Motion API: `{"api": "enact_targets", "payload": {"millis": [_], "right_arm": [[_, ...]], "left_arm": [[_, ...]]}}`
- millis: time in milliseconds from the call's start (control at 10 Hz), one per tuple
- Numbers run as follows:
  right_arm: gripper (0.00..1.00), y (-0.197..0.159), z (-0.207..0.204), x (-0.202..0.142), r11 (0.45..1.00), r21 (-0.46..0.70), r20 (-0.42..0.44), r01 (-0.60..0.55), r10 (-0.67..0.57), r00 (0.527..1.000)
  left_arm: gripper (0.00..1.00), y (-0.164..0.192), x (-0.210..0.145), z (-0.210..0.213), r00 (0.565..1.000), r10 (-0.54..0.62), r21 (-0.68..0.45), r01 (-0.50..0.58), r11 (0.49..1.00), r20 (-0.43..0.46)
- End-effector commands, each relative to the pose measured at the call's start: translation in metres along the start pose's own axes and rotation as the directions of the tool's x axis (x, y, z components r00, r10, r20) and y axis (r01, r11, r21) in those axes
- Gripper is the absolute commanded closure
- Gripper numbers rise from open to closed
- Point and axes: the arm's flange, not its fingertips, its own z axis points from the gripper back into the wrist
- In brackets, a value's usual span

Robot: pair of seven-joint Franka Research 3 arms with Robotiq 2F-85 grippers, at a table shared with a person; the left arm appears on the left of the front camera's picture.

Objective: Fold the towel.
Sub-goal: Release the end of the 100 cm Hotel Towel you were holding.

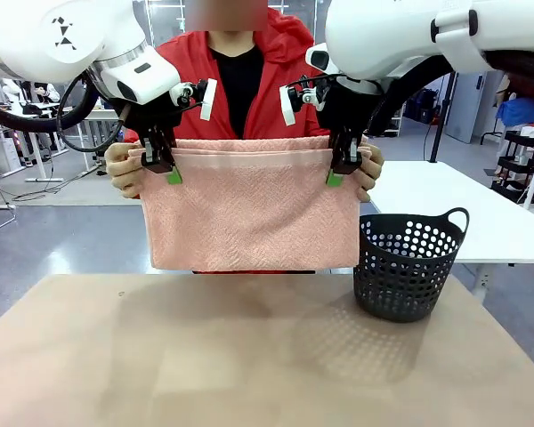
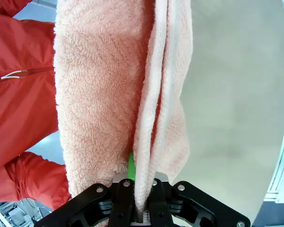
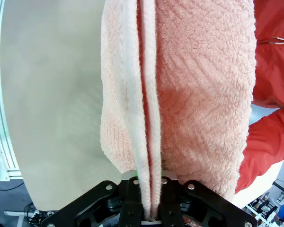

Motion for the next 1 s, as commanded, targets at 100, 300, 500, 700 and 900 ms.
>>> {"api": "enact_targets", "payload": {"millis": [100,300,500,700,900], "right_arm": [[1.0,0.0,0.002,-0.001,1.0,-0.009,-0.006,-0.003,0.002,1.0],[1.0,0.0,0.002,-0.001,1.0,-0.009,-0.006,-0.003,0.002,1.0],[1.0,0.0,0.002,-0.001,1.0,-0.009,-0.006,-0.003,0.002,1.0],[0.63,0.002,0.006,-0.003,1.0,-0.006,-0.001,0.001,-0.001,1.0],[0.3,0.012,0.026,-0.006,0.999,-0.049,0.019,0.005,-0.005,1.0]], "left_arm": [[1.0,0.001,-0.001,0.002,1.0,0.001,0.011,-0.001,1.0,-0.001],[1.0,0.001,-0.001,0.002,1.0,0.001,0.011,-0.001,1.0,-0.001],[1.0,0.001,-0.001,0.002,1.0,0.001,0.011,-0.001,1.0,-0.001],[0.59,0.0,0.0,0.005,1.0,0.012,0.011,-0.012,1.0,0.016],[0.56,-0.004,0.001,0.027,0.999,0.027,0.045,-0.029,0.999,0.041]]}}
